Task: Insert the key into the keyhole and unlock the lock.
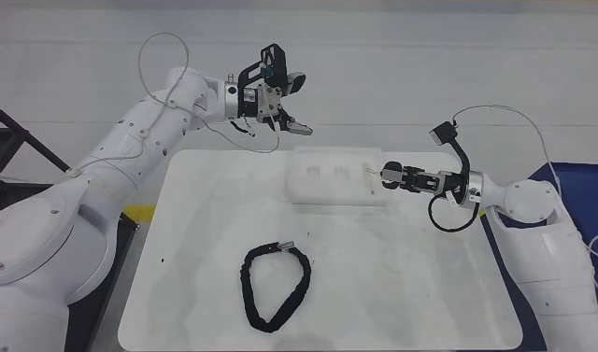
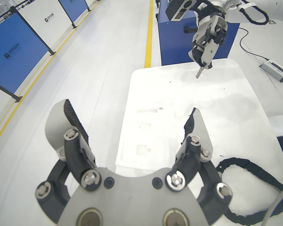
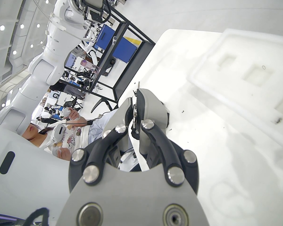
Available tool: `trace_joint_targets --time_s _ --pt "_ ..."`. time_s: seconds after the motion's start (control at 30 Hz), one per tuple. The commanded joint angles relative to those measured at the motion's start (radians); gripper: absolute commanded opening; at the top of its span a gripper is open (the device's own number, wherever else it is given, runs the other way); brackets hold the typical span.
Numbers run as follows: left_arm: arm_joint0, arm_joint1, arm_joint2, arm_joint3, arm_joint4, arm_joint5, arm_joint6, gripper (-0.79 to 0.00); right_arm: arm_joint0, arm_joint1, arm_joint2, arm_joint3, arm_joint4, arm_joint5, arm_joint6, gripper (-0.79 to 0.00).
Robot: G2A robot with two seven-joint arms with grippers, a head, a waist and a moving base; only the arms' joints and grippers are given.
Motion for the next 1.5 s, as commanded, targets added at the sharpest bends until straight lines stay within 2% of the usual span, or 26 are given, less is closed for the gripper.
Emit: trace_joint_targets --time_s 0.0,0.2,0.43,0.57,0.8,0.9,1.0,1.2,1.4,1.47 --pt "0.000 0.000 0.000 0.000 0.000 0.000 0.000 0.000 0.000 0.000 0.000 0.000 0.000 0.000 0.000 -0.785" --pt "0.051 0.023 -0.022 -0.040 0.019 0.000 -0.023 0.000 0.000 0.000 0.000 0.000 0.000 0.000 0.000 -0.785" --pt "0.105 0.081 -0.023 -0.137 0.145 0.000 0.026 0.000 0.000 0.000 0.000 0.000 0.000 0.000 0.000 -0.785" --pt "0.143 0.111 0.000 -0.152 0.203 0.000 0.058 0.000 0.000 0.000 0.000 0.000 0.000 0.000 0.000 -0.785" --pt "0.211 0.134 0.000 -0.207 0.284 0.000 0.007 0.000 0.000 0.000 0.000 0.000 0.000 0.000 0.000 -0.785" --pt "0.227 0.134 0.000 -0.181 0.334 0.000 -0.013 0.000 0.000 0.000 0.000 0.000 0.000 0.000 0.000 -0.785" --pt "0.242 0.129 0.000 -0.198 0.391 0.000 -0.001 0.000 0.000 0.000 0.000 0.000 0.000 0.000 0.000 -0.785" --pt "0.282 0.124 0.000 -0.171 0.553 0.000 0.135 0.000 0.000 0.000 0.000 0.000 0.000 0.000 0.000 -0.785" --pt "0.335 0.104 0.000 -0.134 0.743 0.000 0.305 0.000 0.000 0.000 0.000 0.000 0.000 0.000 0.000 -0.785" --pt "0.342 0.101 0.000 -0.130 0.769 0.000 0.326 0.000 0.000 0.000 0.000 0.000 0.000 0.000 0.000 -0.785"
